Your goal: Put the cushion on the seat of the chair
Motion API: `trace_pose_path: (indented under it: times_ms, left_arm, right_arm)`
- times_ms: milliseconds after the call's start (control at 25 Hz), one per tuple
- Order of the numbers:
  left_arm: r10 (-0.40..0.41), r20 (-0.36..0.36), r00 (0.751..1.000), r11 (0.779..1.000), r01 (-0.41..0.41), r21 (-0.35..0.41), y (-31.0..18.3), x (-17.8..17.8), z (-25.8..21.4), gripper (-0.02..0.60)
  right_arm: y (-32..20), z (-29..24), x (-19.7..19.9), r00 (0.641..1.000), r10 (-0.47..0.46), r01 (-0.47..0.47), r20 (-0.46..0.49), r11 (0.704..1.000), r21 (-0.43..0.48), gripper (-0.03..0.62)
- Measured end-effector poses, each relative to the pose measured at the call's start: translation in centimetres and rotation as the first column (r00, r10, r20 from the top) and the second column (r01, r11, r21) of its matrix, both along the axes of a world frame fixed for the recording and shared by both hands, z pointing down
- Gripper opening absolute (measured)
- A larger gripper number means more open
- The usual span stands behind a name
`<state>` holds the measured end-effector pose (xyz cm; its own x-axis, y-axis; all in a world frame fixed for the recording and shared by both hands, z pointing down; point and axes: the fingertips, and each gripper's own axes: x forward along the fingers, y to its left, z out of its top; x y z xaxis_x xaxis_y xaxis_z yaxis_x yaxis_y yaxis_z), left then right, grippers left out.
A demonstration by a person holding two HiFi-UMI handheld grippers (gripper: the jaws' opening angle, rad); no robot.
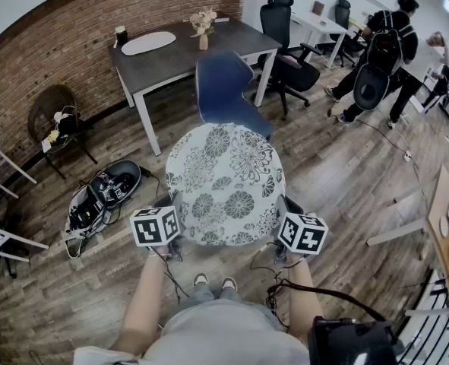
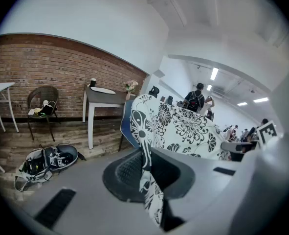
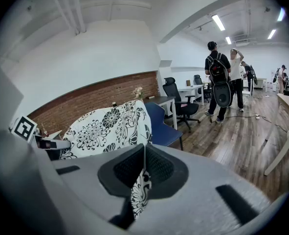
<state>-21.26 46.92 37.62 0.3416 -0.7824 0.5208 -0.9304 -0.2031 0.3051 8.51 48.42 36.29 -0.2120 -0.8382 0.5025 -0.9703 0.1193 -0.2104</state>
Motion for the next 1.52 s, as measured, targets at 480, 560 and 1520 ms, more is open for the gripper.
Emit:
trace_pose_path:
  times_ms: [480,560,1520]
  left_arm:
    - [0.045,-0.03,0.999,0.999,-0.045,-0.005,-1.5,0.3,1.8,0.018]
    - [0.055,-0.029,0.998,0.998,-0.055,-0.006,-2.0,0.2,2.1,0.018]
    - [0.129,-0.025,0.991,0.99,-0.13,-0.049,-10.8,1.4,4.8,0.018]
  right_arm:
    - [-0.8,1.0,-0.7,1.0,0.002,-0.003,-0.014,1.0,-0.015,0.014]
    - [-1.1,1.2,-1.0,1.0,0.008,-0.009,-0.009,1.0,-0.016,0.014]
    - [-8.0,3.4,0.7,0.992,0.118,-0.116,0.048,0.992,-0.049,0.014]
